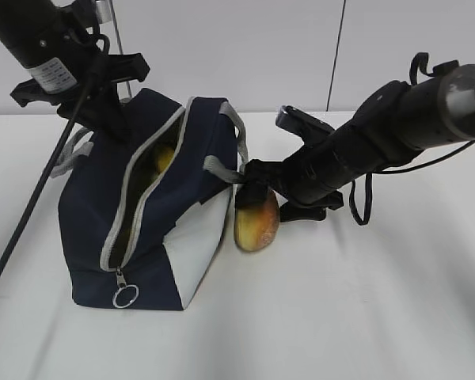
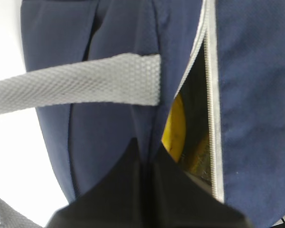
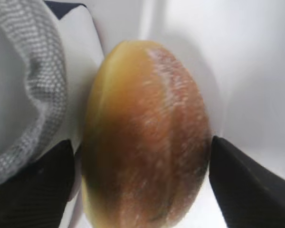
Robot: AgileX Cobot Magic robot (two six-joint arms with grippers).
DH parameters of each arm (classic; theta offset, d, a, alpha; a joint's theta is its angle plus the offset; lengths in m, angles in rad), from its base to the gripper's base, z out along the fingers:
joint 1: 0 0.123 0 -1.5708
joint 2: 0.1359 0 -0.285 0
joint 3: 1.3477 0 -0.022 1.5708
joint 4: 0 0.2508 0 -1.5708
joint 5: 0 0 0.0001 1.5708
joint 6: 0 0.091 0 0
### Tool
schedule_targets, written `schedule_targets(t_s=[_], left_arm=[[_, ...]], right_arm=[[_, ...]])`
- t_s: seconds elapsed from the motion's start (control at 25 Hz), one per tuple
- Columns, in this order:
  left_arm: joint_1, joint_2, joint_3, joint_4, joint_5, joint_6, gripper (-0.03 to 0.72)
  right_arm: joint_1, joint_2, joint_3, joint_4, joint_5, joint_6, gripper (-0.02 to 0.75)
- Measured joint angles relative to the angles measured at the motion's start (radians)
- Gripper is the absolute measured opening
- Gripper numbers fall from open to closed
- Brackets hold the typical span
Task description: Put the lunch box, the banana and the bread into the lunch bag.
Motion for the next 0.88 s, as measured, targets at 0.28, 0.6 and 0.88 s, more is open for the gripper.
schedule_targets(t_s=[0.28,0.6,0.88], left_arm=[[0.000,0.000,0.000,0.000,0.000,0.000,-0.001],[0.000,0.000,0.000,0.000,0.000,0.000,-0.001],[0.000,0.000,0.000,0.000,0.000,0.000,-0.001]], right_arm=[[0.000,0.018,-0.004,0.001,0.024,0.022,0.578],[-0.023,0.006,-0.005,-0.057,0.052,0.024,0.480],[-0.208,-0.095,-0.005,-0.145,0.123,0.028,0.477]])
